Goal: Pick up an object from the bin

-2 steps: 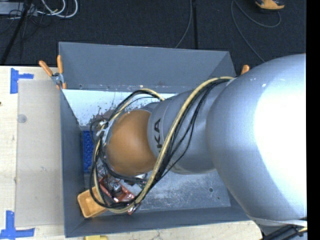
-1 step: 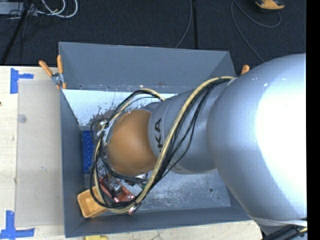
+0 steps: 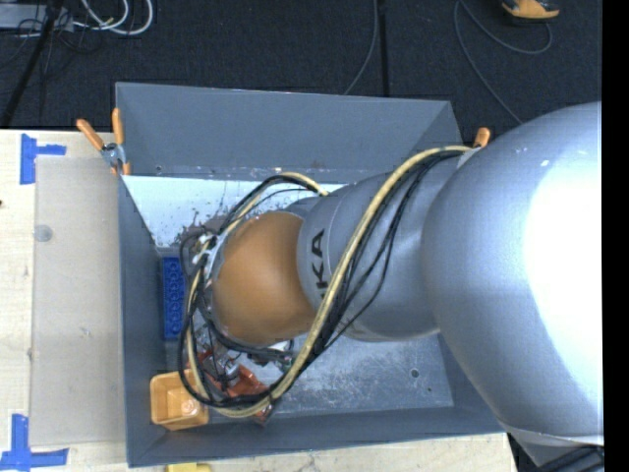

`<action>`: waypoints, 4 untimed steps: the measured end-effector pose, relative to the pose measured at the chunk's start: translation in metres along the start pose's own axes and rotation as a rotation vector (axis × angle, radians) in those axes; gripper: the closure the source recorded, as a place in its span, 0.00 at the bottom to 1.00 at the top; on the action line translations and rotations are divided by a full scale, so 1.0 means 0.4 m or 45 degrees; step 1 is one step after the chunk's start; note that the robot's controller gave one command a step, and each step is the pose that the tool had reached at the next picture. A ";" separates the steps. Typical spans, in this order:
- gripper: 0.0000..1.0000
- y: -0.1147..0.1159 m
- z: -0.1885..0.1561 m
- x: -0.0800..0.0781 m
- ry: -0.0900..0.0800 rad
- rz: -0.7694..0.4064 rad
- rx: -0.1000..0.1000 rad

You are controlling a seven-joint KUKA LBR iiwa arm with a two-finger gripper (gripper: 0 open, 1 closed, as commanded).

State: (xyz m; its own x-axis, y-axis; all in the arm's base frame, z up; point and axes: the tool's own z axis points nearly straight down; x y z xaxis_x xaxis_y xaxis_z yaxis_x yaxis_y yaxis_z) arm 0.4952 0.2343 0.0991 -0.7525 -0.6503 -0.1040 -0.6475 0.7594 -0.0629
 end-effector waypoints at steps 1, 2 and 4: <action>1.00 0.005 -0.032 -0.005 -0.001 -0.002 -0.004; 1.00 0.004 -0.069 -0.006 0.005 -0.004 -0.005; 1.00 -0.001 -0.160 -0.014 0.010 -0.002 -0.006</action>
Offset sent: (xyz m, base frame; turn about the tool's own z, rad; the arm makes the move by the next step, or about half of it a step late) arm 0.0000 0.0000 0.0912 0.0000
